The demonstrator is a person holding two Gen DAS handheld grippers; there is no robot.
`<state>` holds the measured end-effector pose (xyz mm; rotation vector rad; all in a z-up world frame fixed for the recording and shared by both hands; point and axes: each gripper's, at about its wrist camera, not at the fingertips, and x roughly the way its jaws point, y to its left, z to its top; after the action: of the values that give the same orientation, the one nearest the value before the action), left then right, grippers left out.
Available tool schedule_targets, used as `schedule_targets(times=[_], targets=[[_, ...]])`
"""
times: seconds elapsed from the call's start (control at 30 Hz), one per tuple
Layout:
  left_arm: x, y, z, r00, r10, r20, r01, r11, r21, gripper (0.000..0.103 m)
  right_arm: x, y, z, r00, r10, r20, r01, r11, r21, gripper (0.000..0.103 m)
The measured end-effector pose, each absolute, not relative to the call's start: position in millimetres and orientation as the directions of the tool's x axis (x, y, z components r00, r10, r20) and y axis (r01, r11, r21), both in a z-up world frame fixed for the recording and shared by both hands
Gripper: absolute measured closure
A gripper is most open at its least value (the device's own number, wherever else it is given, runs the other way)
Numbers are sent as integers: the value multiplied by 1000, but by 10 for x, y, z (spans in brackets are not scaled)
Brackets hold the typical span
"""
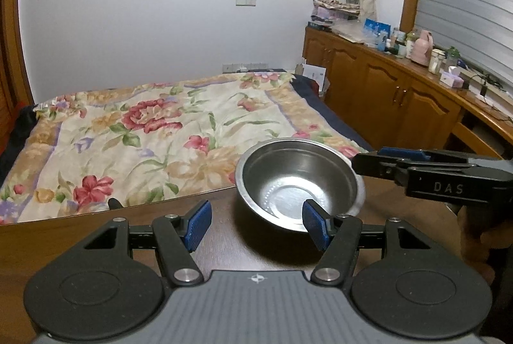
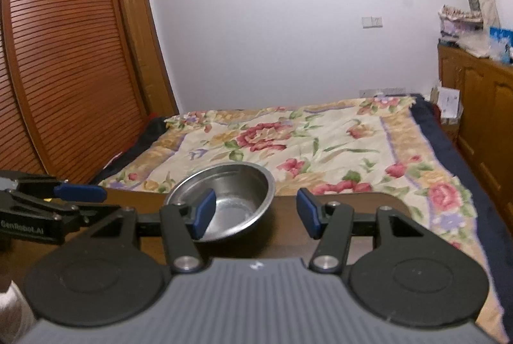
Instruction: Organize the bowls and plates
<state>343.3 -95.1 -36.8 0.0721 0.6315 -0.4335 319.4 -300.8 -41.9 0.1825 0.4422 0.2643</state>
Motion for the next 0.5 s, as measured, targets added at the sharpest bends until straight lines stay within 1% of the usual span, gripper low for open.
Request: schedule_targets(times=[0.23,0.5], targets=[[3664,-970,-495,706,-368,-605,403,911,-83,37,3399,-2946,-556,864,300,-404,-197,941,277,46],[3774,-1021,-526,700,-368,-612,400,912,-91,37,3512,-2942,-577,851,319,-418,-198,931,307,46]])
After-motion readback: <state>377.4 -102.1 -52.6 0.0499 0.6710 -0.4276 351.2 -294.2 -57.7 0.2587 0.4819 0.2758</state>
